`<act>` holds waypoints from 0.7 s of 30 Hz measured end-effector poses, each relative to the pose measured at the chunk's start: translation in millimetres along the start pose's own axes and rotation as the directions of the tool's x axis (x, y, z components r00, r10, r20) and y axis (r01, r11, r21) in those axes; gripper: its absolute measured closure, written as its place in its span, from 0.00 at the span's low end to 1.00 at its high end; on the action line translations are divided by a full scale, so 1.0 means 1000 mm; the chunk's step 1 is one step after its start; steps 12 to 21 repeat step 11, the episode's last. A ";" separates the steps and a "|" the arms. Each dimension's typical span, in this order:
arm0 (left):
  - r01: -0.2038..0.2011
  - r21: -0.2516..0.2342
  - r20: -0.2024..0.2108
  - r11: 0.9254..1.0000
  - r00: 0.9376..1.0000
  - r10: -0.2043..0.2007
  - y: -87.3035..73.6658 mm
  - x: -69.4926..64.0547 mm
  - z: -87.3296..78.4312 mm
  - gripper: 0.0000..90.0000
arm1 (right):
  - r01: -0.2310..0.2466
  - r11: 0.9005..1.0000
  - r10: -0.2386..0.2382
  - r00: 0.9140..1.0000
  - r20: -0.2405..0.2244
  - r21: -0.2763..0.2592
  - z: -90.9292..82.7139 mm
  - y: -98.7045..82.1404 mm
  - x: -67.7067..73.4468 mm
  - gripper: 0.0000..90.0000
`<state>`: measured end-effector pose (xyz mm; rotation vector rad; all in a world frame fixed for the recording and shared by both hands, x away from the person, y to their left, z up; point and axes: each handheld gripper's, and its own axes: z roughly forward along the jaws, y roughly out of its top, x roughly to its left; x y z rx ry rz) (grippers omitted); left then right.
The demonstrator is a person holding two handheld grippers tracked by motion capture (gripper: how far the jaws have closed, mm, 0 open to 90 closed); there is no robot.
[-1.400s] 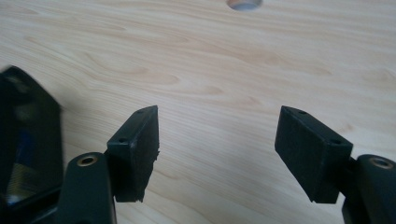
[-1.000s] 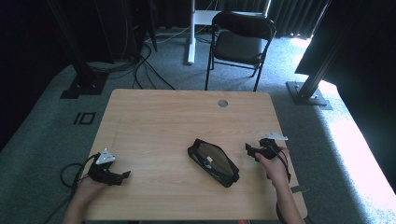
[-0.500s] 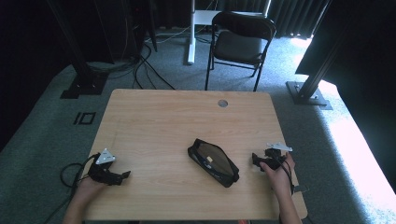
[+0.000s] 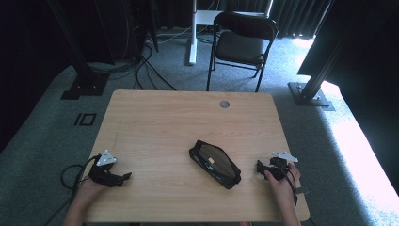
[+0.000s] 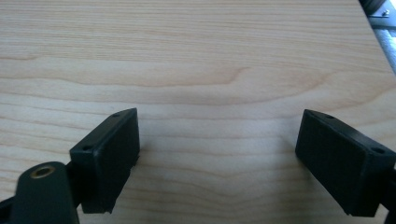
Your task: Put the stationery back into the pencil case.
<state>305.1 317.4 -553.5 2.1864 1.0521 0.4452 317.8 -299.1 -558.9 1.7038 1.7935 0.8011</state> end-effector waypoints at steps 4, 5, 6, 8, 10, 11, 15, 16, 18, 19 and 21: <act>-0.001 0.000 0.000 1.000 1.000 0.001 0.000 0.000 0.000 0.02 | -0.007 1.000 0.007 1.000 0.008 0.001 0.000 0.000 0.000 0.14; -0.001 0.000 0.000 1.000 1.000 0.001 0.000 0.000 0.000 0.02 | -0.007 1.000 0.007 1.000 0.008 0.001 0.000 0.000 0.000 0.14; 0.000 0.000 -0.002 1.000 1.000 0.000 0.000 0.000 0.000 0.02 | -0.008 1.000 0.008 1.000 0.008 0.001 0.000 0.000 0.000 0.14; 0.000 0.000 -0.003 1.000 1.000 0.000 0.000 0.000 0.000 0.02 | -0.008 1.000 0.008 1.000 0.008 0.002 0.001 0.001 0.000 0.14; 0.002 0.000 -0.004 1.000 1.000 -0.002 0.000 0.000 0.000 0.02 | -0.007 1.000 0.007 1.000 0.006 0.003 0.001 0.001 0.000 0.14; 0.006 0.000 -0.006 1.000 1.000 -0.006 0.001 0.000 0.001 0.02 | -0.007 1.000 0.007 1.000 0.005 0.003 0.001 0.001 0.000 0.14; 0.006 0.000 -0.006 1.000 1.000 -0.006 0.001 0.000 0.001 0.02 | -0.007 1.000 0.007 1.000 0.005 0.003 0.001 0.001 0.000 0.14; 0.006 0.000 -0.006 1.000 1.000 -0.006 0.001 0.000 0.001 0.02 | -0.007 1.000 0.007 1.000 0.005 0.003 0.001 0.001 0.000 0.14; 0.006 0.000 -0.006 1.000 1.000 -0.006 0.001 0.000 0.001 0.02 | -0.007 1.000 0.007 1.000 0.005 0.003 0.001 0.001 0.000 0.14; 0.006 0.000 -0.006 1.000 1.000 -0.006 0.001 0.000 0.001 0.02 | -0.007 1.000 0.007 1.000 0.005 0.003 0.001 0.001 0.000 0.14; 0.006 0.000 -0.006 1.000 1.000 -0.006 0.001 0.000 0.001 0.02 | -0.007 1.000 0.007 1.000 0.005 0.003 0.001 0.001 0.000 0.14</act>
